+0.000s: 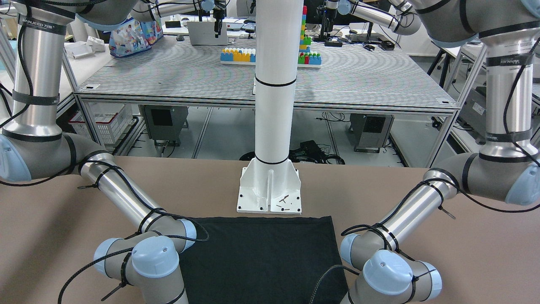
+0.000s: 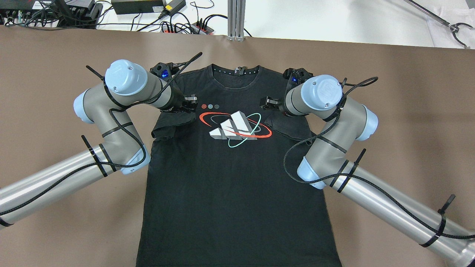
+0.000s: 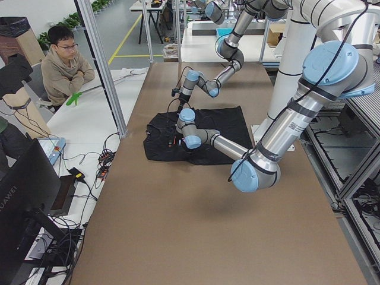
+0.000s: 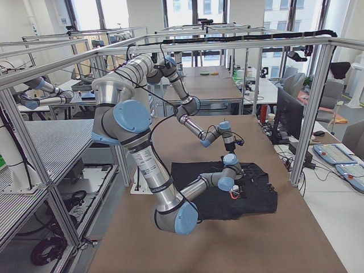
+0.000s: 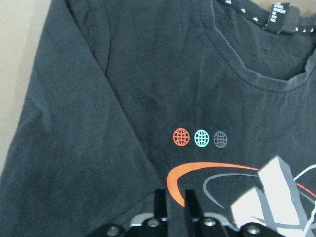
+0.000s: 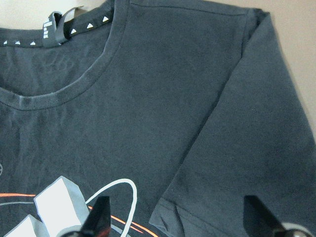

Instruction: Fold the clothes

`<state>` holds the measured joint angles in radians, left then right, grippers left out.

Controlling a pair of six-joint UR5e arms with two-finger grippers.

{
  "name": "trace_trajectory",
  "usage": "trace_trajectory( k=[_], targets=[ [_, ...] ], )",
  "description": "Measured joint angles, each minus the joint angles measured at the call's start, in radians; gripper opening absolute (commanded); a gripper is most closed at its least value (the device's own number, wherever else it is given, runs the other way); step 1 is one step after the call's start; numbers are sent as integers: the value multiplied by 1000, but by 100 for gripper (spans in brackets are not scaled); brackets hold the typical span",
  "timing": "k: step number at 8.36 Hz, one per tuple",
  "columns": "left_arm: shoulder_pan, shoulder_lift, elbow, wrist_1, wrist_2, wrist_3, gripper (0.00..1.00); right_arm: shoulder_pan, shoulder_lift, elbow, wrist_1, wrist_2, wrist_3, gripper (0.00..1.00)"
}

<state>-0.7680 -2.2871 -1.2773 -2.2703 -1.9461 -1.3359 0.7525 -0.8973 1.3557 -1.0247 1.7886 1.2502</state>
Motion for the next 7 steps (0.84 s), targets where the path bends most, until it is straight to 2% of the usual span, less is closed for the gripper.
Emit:
trace_trajectory(
  k=[7],
  targets=[
    [14,32,-47,1,52,-32,99,-2,-3,12,-2,0,9,95]
  ],
)
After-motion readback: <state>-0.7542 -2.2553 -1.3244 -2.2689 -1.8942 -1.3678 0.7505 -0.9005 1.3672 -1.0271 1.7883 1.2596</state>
